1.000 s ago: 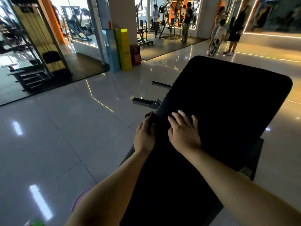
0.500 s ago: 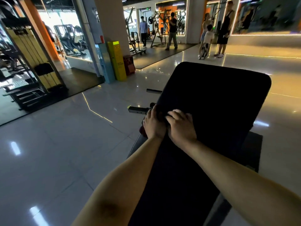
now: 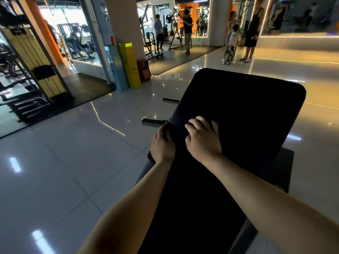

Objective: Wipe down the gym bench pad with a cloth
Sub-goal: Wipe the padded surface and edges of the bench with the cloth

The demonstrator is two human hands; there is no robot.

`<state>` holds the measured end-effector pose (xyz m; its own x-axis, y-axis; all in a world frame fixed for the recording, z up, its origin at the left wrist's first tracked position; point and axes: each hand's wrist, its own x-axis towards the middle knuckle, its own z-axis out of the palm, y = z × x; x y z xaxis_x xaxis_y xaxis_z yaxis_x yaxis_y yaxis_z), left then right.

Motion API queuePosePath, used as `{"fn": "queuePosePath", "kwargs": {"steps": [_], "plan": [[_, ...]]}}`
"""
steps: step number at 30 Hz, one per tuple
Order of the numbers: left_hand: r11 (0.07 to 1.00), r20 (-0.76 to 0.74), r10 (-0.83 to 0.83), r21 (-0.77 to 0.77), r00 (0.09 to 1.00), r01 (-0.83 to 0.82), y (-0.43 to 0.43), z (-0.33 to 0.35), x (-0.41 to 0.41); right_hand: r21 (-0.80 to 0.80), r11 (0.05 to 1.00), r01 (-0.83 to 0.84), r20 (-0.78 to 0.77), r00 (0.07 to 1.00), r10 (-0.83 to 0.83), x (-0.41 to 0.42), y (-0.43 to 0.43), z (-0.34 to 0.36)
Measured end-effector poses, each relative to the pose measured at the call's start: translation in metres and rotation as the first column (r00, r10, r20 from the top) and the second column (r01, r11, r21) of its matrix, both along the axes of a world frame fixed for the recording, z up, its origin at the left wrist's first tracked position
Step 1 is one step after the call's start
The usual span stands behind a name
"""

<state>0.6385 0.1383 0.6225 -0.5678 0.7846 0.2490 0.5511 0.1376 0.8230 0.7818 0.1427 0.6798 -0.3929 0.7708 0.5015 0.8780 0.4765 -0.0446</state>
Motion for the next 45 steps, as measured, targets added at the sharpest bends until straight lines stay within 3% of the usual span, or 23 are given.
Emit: {"fn": "queuePosePath", "kwargs": {"steps": [4,7,14,20,30,34,45], "plan": [[0.991,-0.039,-0.125,0.034,0.991,0.127,0.042,0.034,0.009,-0.045,0.999,0.004,0.008,1.000,-0.004,-0.001,0.016,0.012],[0.982,-0.072,-0.172,0.061,0.982,0.177,0.050,0.044,0.016,0.008,0.998,0.056,-0.032,0.998,-0.056,0.000,0.030,0.022],[0.992,-0.011,-0.080,0.096,0.997,0.080,0.025,0.011,-0.005,0.048,0.996,0.070,-0.084,0.994,-0.066,-0.001,0.053,0.038],[0.998,0.053,-0.048,0.045,0.997,0.045,0.058,0.050,0.013,0.065,0.995,0.078,-0.124,0.990,-0.069,0.005,0.076,0.057],[0.936,-0.078,-0.311,0.148,0.947,0.319,0.145,0.124,0.038,0.083,0.993,0.089,-0.119,0.990,-0.079,0.011,0.086,0.058],[0.933,-0.086,-0.290,0.195,0.953,0.302,0.123,0.107,0.032,0.065,0.994,0.084,-0.113,0.991,-0.076,0.007,0.086,0.054],[0.997,-0.005,-0.043,0.057,0.999,0.043,0.001,-0.005,-0.002,-0.060,0.986,-0.156,0.008,0.988,0.157,-0.026,0.036,0.014]]}}
